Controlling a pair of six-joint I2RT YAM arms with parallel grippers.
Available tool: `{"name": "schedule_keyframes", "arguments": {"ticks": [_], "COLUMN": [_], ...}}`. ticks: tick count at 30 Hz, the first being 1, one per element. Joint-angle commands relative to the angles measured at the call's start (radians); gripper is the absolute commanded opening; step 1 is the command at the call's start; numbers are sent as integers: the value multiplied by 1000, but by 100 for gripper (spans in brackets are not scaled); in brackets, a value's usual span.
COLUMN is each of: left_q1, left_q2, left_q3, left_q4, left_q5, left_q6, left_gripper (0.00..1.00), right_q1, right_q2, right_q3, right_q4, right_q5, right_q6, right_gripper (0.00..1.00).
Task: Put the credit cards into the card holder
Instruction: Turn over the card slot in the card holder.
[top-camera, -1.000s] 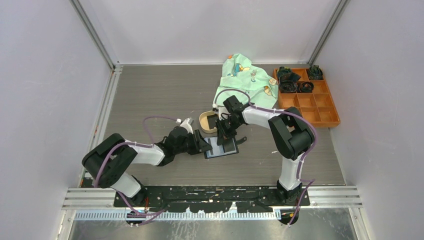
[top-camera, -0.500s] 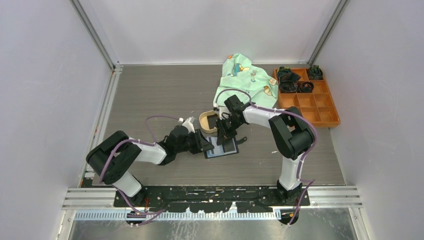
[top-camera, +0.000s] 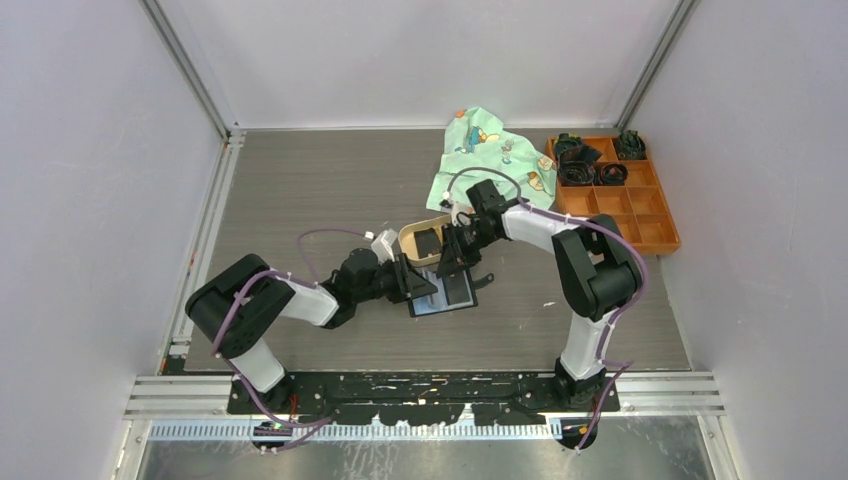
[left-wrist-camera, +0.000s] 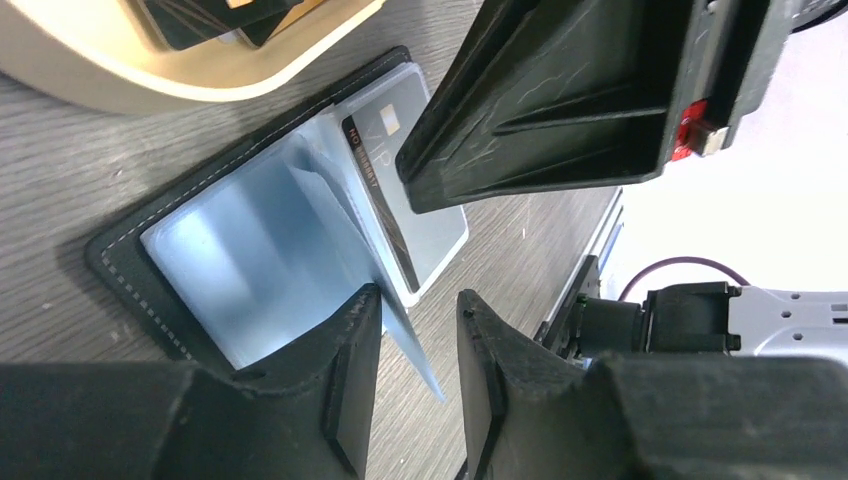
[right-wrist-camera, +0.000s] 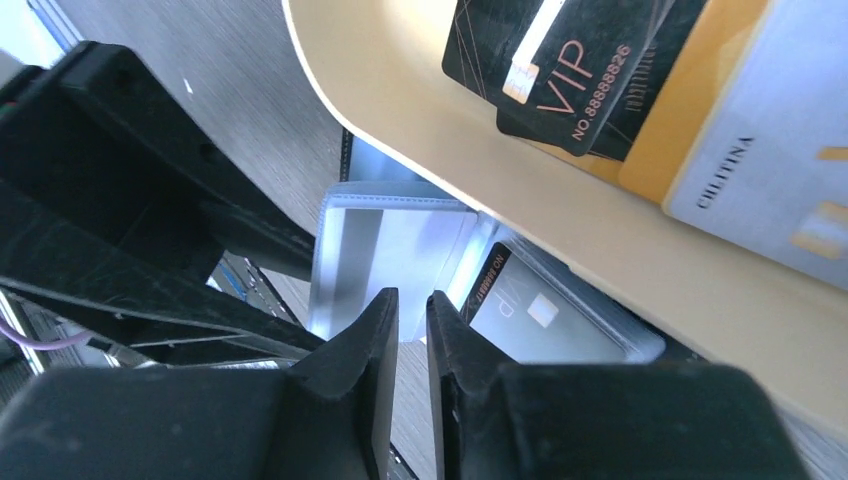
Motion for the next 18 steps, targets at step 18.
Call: {"name": "schedule_keyframes", "arguments": {"ticks": [18], "left_q1": [-16], "left_q2": [71], "left_q3": [91], "left_q4": [87], "left_q5": [34], "left_q6": [6], "left_gripper": [40], "right_q1": [-112], "right_q2": [9], "right_q3": [-52], "right_q4": [118], "right_q5": [-186], "right_q6": [155], "right_gripper": [36]}}
